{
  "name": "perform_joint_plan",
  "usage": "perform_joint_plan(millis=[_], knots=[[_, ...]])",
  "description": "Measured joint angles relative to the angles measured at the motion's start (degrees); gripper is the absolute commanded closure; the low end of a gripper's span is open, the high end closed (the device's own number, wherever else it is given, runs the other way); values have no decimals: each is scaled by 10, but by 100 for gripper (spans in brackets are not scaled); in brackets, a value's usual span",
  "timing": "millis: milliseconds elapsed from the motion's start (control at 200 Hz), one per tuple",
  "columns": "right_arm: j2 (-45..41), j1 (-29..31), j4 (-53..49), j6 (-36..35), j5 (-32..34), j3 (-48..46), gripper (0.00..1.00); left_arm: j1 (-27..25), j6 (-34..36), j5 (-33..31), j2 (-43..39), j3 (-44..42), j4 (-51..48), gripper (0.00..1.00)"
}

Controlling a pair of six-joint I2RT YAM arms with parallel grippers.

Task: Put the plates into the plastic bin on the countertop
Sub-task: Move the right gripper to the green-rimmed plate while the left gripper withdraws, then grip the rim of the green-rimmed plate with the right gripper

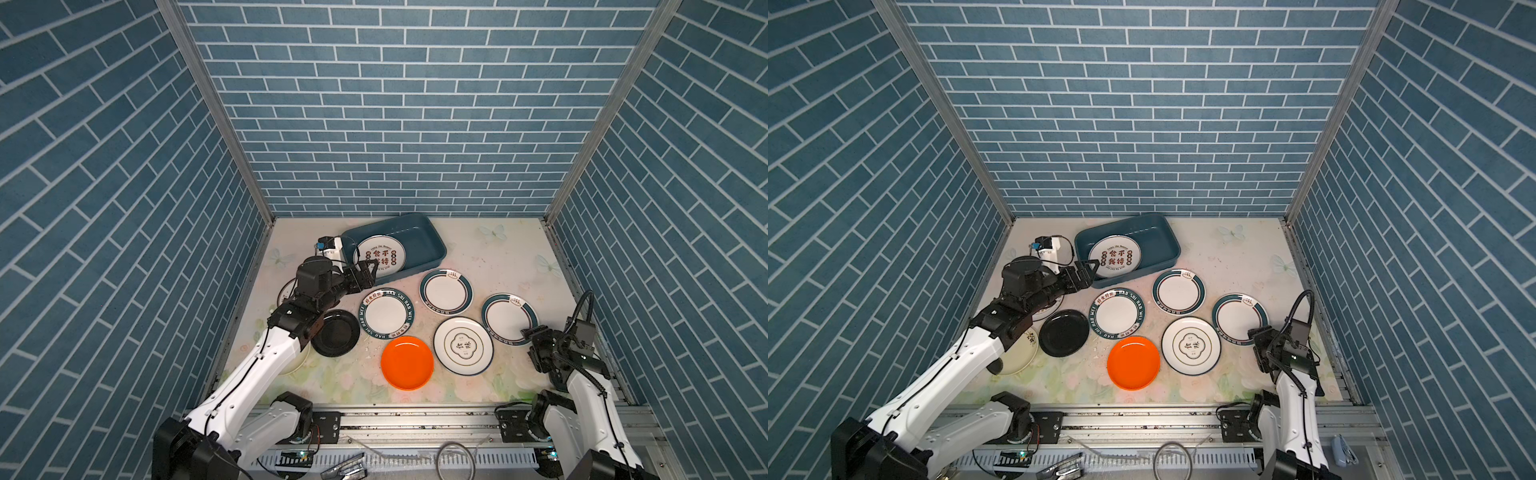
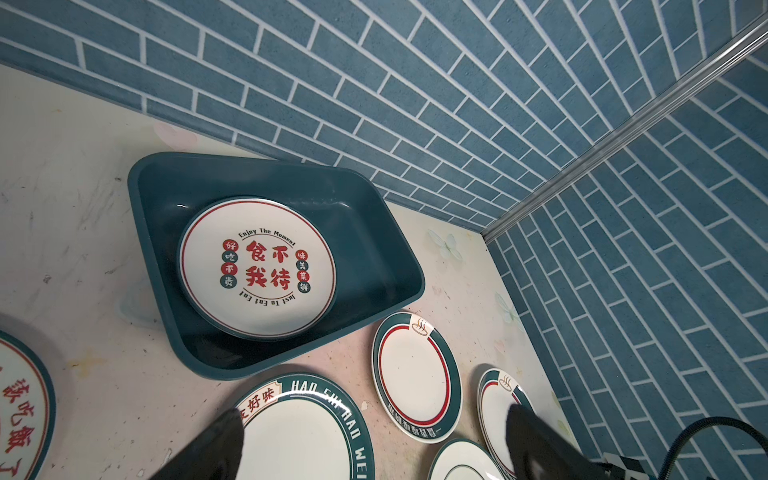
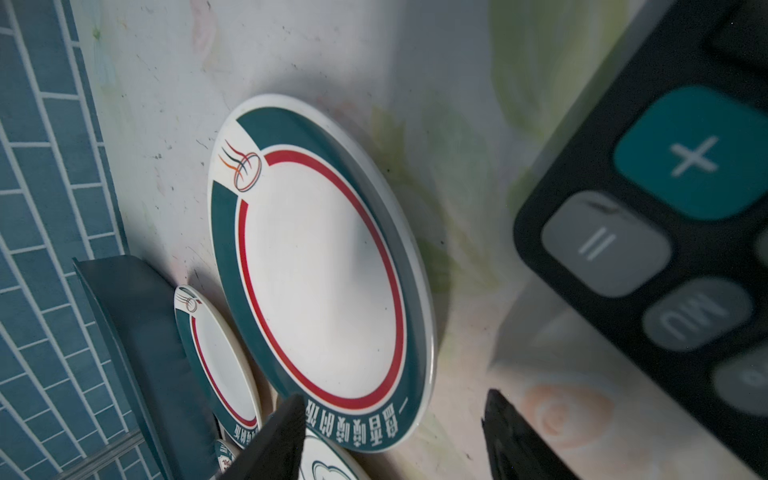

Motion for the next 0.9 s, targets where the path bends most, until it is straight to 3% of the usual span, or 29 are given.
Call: perform_joint_plan(millis=[900], knots=[[61, -6, 138, 26, -4, -37, 46, 0, -23, 14, 33, 0, -1, 0]])
